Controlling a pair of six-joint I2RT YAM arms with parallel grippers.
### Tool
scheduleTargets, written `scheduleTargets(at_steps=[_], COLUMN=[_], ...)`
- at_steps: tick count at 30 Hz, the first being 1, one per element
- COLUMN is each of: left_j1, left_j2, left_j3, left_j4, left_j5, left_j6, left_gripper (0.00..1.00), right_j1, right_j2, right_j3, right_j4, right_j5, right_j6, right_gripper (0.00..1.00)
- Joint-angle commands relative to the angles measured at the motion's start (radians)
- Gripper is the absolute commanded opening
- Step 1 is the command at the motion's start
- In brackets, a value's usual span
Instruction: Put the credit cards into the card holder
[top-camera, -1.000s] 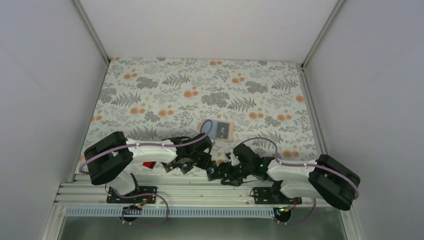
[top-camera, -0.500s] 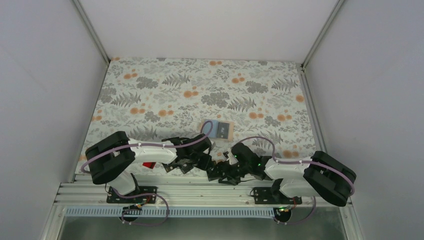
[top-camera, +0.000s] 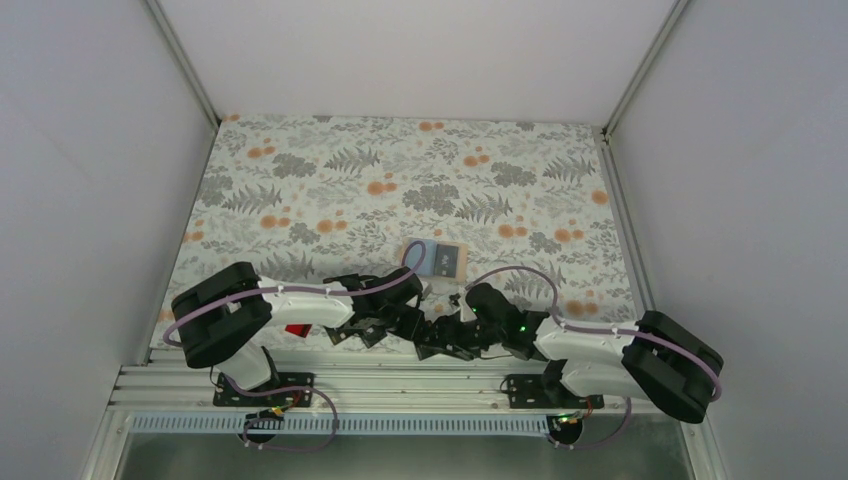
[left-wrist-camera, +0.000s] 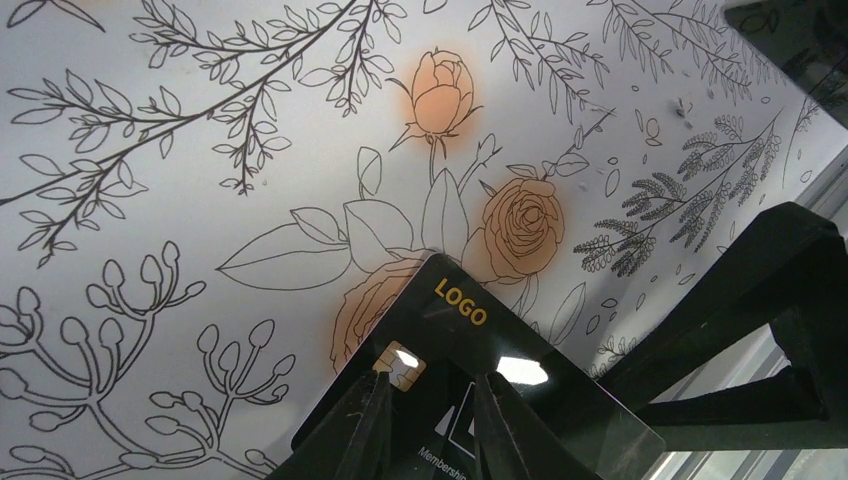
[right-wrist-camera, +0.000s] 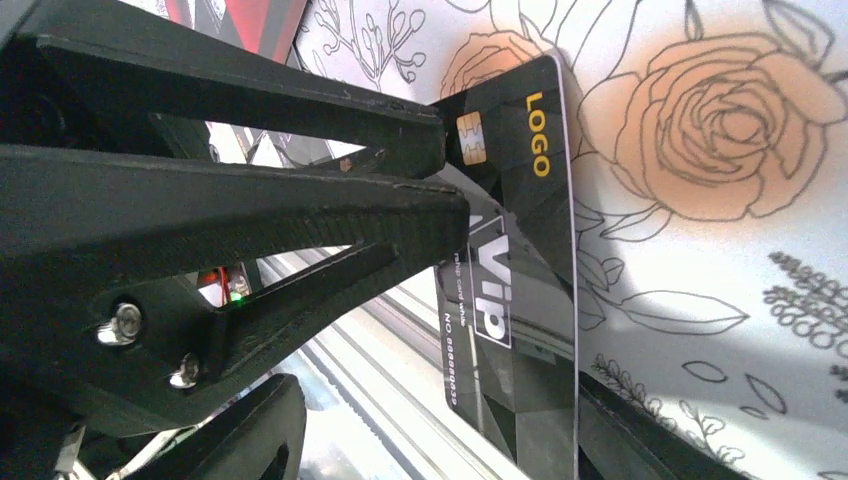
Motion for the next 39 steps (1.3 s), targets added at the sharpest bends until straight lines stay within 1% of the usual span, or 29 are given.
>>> scheduleTargets(at_steps=[1, 3, 6, 7, 8, 15, 24, 31, 35, 39], left_j1=[-0.001, 0.001, 0.002, 0.003, 0.003, 0.014, 0.038, 0.091, 0.133, 0.179], left_j2=[0.032, 0.032, 0.032, 0.030, 0.031, -0.015, -0.139, -0.249, -0.301, -0.329], left_j3=[-0.023, -0.023, -0.021, -0.021, -0.023, -0.025, 0.043, 0.101, 0.114, 0.127], left_j4=[-0.014, -0.014, -0.013, -0.013, -0.012, -0.026, -0.159, -0.239, -0.239, -0.232], left_j5=[0.009, 0.009, 0.008, 0.008, 0.008, -0.021, -0.155, -0.245, -0.268, -0.280], left_j6=[0.005, 0.007, 0.006, 0.006, 0.006, -0.016, -0.042, -0.040, -0.037, -0.025], left_gripper=[0.22, 0.22, 0.22, 0.22, 0.22, 0.22, 0.23, 0.25, 0.27, 0.29], right_j1=[-0.007, -0.009, -0.010, -0.009, -0.011, -0.025, -0.084, -0.226, -0.325, -0.407], right_j2=[-0.011, 0.001, 0.019, 0.024, 0.030, 0.056, 0.003, -0.102, -0.144, -0.144], right_j3=[0.030, 0.032, 0.038, 0.041, 0.044, 0.064, 0.106, 0.140, 0.159, 0.189], right_j4=[0.010, 0.016, 0.018, 0.017, 0.016, -0.029, -0.146, -0.236, -0.266, -0.282], right_j5=[0.057, 0.056, 0.053, 0.052, 0.050, 0.055, 0.078, 0.022, -0.039, -0.088], right_j6=[-0.023, -0.023, -0.025, -0.026, -0.029, -0.038, -0.118, -0.252, -0.327, -0.382], right_gripper=[0.61, 0.57, 0.48, 0.44, 0.37, 0.05, 0.04, 0.04, 0.04, 0.04])
